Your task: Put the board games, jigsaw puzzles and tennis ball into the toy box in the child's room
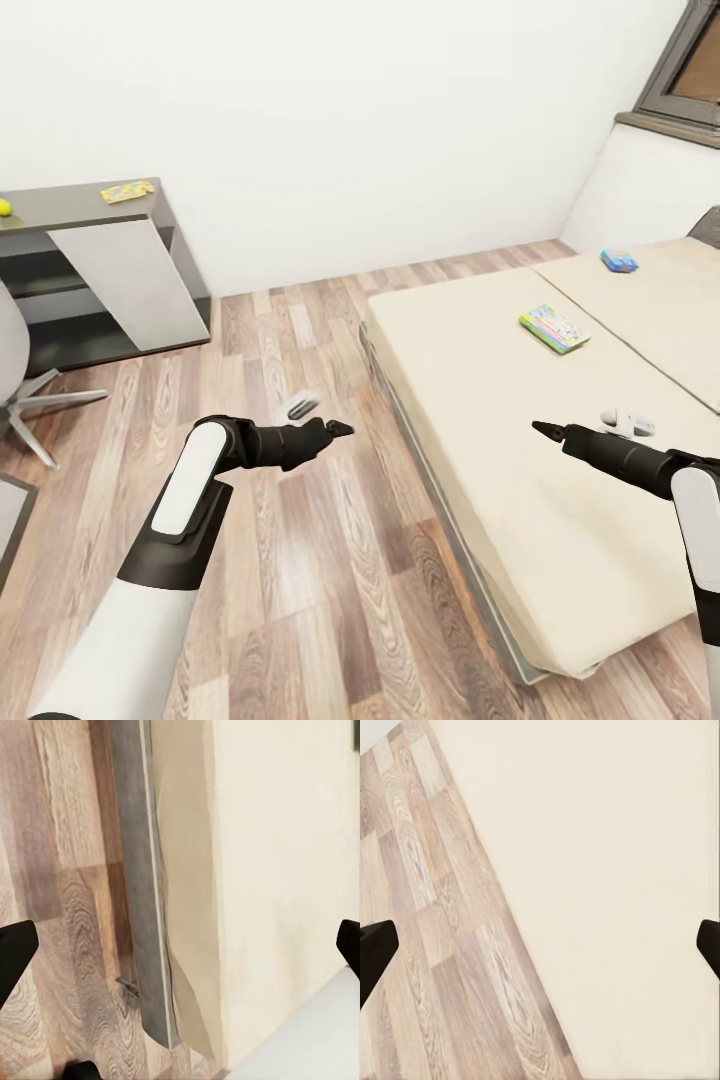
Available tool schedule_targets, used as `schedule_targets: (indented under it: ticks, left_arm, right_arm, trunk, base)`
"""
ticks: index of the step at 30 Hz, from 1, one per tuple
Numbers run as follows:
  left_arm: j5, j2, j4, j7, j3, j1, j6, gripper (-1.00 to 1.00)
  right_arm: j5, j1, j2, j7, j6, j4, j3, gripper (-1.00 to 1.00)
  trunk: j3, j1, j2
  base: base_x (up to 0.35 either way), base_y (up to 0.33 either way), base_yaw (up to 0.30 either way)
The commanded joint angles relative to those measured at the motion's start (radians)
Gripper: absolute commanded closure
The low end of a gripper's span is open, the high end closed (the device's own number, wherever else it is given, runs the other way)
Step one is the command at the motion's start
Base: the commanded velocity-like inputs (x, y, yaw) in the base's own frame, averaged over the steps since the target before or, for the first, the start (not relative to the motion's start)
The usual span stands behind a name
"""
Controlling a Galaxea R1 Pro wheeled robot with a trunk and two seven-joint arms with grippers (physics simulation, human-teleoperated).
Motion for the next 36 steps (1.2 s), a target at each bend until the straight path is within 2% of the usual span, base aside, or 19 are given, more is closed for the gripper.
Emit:
schedule_targets:
  ticks: [1,36]
  left_arm:
    - [0.009,0.000,-0.001,0.010,0.000,-0.001,0.001,-1.00]
    - [0.010,0.000,-0.001,0.010,0.002,-0.001,0.002,-1.00]
  right_arm:
    - [0.010,-0.001,0.000,0.010,0.005,0.000,-0.001,-1.00]
    - [0.010,-0.001,0.000,0.010,0.005,0.000,0.000,-1.00]
  trunk:
    - [0.001,0.000,0.000]
    - [0.058,0.000,0.000]
  base:
    - [0.000,0.000,-0.134]
    - [0.000,0.011,-0.134]
